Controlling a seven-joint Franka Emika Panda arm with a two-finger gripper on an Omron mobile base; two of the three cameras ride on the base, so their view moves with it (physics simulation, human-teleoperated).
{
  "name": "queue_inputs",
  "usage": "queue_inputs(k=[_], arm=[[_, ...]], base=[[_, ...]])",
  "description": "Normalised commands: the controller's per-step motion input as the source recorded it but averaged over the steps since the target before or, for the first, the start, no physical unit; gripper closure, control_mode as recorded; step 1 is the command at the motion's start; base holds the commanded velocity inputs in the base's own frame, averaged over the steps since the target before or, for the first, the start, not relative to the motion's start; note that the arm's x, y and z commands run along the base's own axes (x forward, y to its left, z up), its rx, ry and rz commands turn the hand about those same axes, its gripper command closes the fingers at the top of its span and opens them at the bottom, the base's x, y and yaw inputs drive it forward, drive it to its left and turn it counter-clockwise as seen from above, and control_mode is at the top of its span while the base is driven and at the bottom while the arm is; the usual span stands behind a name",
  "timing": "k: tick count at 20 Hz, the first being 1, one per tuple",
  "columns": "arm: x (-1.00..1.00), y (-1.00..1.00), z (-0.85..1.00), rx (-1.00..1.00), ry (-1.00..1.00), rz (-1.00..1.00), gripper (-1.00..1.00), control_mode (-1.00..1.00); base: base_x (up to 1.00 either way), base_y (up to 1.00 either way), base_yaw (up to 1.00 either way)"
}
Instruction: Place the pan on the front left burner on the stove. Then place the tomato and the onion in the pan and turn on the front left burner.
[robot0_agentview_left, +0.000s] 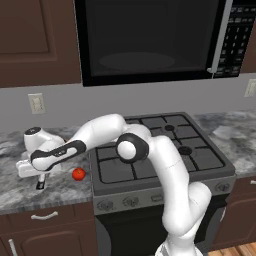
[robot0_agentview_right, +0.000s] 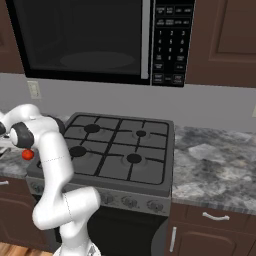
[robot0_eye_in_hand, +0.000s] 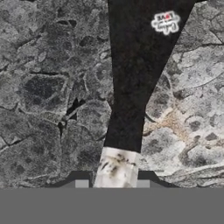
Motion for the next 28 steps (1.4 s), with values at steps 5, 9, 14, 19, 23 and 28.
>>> queue_inputs(k=[5,9,14,19,23,28], arm=[[0.00,0.00,0.27,0.00,-0.08,0.00,1.00,-1.00],[0.00,0.00,0.45,0.00,-0.14,0.00,1.00,-1.00],[-0.05,0.00,0.36,0.00,-0.16,0.00,1.00,-1.00],[-0.10,-0.03,0.42,0.01,-0.19,0.00,1.00,-1.00],[-0.19,-0.17,0.41,0.09,-0.16,-0.01,1.00,-1.00],[-0.30,-0.35,0.43,0.14,-0.13,-0.04,1.00,-1.00]], base=[[0.00,0.00,0.00],[0.00,0.00,0.00],[0.00,0.00,0.00],[0.00,0.00,0.00],[0.00,0.00,0.00],[0.00,0.00,0.00]])
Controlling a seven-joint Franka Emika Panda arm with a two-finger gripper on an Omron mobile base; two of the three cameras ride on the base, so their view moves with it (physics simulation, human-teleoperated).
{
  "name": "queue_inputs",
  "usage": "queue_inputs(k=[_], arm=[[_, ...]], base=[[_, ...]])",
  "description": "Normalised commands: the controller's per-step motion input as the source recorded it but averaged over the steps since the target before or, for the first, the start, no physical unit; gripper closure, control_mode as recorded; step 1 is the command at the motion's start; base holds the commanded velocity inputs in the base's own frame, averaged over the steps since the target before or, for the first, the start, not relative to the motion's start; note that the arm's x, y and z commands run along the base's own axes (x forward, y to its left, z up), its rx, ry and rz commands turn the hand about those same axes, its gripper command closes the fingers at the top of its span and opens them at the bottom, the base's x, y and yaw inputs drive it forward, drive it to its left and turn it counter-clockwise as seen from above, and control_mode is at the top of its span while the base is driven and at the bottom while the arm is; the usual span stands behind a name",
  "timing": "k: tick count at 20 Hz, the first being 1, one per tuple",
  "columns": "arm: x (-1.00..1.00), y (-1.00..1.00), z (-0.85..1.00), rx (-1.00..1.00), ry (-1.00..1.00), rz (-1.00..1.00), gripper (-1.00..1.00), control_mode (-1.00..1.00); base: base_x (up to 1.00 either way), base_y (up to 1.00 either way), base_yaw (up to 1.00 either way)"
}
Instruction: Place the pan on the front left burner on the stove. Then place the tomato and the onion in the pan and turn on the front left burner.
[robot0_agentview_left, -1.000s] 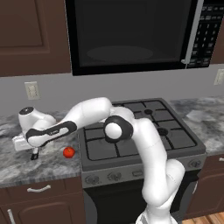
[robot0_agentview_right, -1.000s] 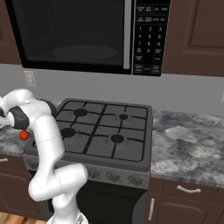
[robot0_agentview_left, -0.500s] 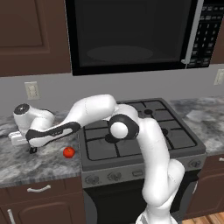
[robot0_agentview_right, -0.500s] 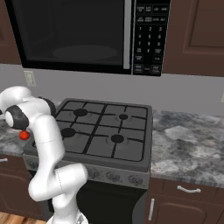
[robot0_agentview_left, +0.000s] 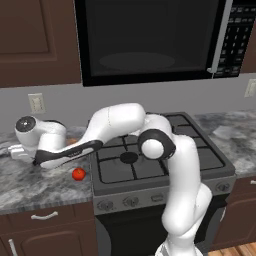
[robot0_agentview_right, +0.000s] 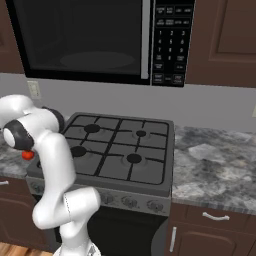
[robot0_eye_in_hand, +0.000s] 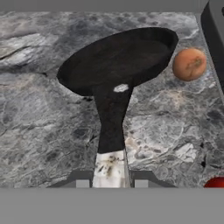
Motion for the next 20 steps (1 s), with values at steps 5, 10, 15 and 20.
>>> queue_inputs(k=[5,10,15,20], arm=[[-0.27,-0.50,0.30,0.16,-0.07,-0.09,1.00,-1.00],[-0.34,-0.56,0.34,0.16,-0.11,-0.08,1.00,-1.00],[-0.32,-0.50,0.34,0.12,-0.14,-0.08,1.00,-1.00],[-0.14,-0.59,0.19,0.10,-0.02,-0.13,1.00,-1.00]], base=[[0.00,0.00,0.00],[0.00,0.00,0.00],[0.00,0.00,0.00],[0.00,0.00,0.00]])
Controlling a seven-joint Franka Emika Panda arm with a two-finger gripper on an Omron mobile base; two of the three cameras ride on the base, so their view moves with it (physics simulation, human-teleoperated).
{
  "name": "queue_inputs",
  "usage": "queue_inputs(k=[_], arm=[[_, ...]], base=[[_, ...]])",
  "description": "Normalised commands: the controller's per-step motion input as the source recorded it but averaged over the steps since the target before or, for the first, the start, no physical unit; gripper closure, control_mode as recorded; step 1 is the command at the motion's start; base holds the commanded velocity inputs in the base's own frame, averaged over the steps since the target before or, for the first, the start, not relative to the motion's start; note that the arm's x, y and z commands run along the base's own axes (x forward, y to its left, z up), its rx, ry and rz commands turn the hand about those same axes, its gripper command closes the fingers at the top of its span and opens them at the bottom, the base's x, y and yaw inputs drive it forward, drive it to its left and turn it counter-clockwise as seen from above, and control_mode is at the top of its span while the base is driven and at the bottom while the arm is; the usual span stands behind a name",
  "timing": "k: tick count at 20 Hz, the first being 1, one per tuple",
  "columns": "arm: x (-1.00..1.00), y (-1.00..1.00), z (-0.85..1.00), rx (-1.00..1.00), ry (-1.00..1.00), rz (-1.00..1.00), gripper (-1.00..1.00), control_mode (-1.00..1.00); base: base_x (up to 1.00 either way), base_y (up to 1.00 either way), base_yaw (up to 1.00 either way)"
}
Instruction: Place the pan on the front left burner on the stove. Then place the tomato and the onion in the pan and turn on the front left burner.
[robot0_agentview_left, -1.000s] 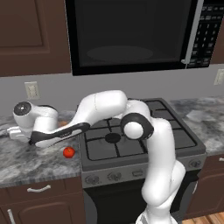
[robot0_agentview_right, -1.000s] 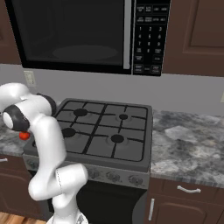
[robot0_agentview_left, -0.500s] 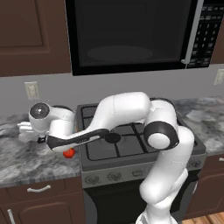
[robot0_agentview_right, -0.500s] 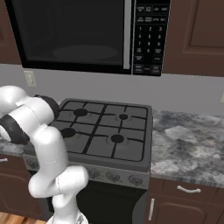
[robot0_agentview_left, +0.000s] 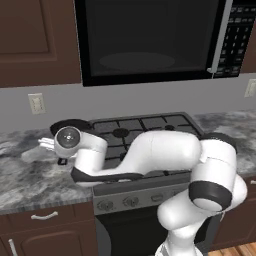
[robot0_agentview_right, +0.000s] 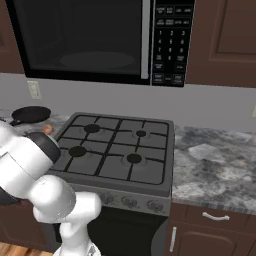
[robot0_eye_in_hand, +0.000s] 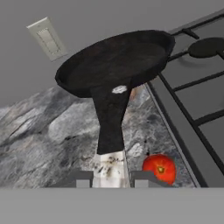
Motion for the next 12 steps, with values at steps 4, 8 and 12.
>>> queue_inputs(k=[4,8,12], arm=[[0.00,-0.63,0.12,0.10,0.02,-0.16,1.00,-1.00],[0.00,-0.45,0.16,0.06,0.06,-0.12,1.00,-1.00],[0.00,-0.29,0.04,0.00,0.07,-0.10,1.00,-1.00]], base=[[0.00,0.00,0.00],[0.00,0.00,0.00],[0.00,0.00,0.00]])
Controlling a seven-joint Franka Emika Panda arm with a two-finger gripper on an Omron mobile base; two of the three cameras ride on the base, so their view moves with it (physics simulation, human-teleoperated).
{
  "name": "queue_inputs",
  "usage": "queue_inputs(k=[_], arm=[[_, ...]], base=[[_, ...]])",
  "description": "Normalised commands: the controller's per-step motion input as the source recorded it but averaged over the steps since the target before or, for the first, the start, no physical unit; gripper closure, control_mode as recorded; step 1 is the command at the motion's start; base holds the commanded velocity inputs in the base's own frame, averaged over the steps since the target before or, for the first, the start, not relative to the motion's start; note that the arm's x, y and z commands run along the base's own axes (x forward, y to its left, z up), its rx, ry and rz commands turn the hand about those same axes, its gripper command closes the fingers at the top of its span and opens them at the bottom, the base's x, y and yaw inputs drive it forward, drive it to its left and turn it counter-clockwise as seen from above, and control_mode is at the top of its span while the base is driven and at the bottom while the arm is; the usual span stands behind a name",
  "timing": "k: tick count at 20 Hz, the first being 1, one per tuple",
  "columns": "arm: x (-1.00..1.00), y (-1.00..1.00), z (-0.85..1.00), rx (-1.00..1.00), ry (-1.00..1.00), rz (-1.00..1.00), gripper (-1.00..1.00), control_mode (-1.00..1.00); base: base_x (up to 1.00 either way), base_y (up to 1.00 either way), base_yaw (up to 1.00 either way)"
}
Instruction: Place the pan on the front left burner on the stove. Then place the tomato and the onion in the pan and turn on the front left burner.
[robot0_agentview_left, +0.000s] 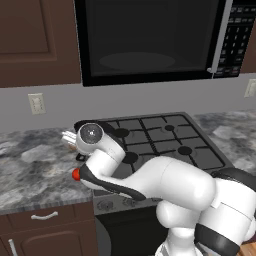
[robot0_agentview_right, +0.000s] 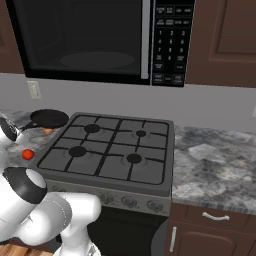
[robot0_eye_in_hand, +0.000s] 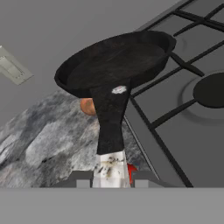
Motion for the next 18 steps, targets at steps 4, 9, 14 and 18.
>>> queue_inputs(k=[4,9,14,18], arm=[[-0.04,-0.31,0.00,0.00,0.06,-0.14,1.00,-1.00],[-0.09,-0.28,0.00,-0.01,0.04,-0.15,1.00,-1.00],[-0.01,-0.08,0.00,0.00,0.03,-0.17,1.00,-1.00],[0.00,0.00,0.00,0.00,0.06,-0.23,1.00,-1.00]], base=[[0.00,0.00,0.00],[0.00,0.00,0.00],[0.00,0.00,0.00],[0.00,0.00,0.00]])
